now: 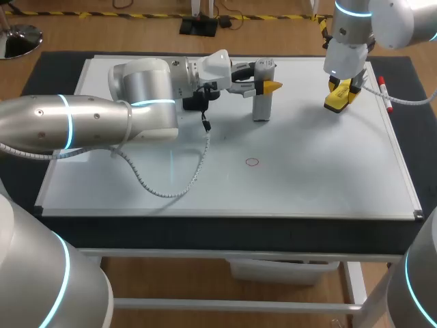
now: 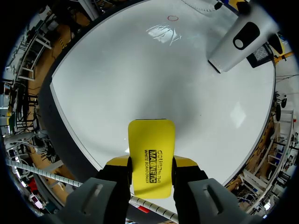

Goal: Pick up the inspection probe, press it on each red-marked spot on the whiteboard one by one, put down the probe, pick up the eraser, and wipe off all the red marks.

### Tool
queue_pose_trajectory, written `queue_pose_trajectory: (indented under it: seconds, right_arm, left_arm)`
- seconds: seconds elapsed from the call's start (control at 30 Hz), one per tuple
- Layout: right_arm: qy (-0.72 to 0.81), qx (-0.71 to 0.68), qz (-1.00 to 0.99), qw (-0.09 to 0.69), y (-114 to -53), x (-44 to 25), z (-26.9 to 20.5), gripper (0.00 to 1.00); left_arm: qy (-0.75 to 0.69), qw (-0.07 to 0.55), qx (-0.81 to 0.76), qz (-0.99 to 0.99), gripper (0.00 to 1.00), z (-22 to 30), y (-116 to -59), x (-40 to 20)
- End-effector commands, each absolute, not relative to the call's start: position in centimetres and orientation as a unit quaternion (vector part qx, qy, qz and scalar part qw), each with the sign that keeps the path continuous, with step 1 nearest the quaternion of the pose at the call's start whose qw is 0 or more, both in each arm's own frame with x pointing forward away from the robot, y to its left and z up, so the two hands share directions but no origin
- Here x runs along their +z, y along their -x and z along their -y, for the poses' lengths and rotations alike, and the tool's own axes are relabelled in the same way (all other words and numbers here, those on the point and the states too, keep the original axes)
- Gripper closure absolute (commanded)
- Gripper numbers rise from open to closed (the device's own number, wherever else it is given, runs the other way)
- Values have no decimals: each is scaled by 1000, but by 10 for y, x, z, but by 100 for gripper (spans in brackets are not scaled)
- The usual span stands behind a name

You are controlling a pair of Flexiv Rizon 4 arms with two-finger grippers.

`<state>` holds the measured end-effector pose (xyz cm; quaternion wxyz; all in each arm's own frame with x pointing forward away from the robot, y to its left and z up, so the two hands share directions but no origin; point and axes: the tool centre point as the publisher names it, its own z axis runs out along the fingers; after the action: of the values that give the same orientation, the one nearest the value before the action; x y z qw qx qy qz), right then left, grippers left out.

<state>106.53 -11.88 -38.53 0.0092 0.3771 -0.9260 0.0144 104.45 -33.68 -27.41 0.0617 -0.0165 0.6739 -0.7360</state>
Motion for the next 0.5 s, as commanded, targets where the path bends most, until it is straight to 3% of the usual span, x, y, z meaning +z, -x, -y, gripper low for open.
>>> queue_pose_trajectory:
  seconds: [0.03, 0.5]
  right_arm:
    - [-378, 15, 926, 11, -1066, -385, 119, 100]
    - [-378, 15, 926, 11, -1066, -385, 119, 100]
  left_arm:
    - [32, 53, -736, -674, 100, 334, -1042, -266]
    - [69, 72, -731, -675, 100, 279, -1002, -241]
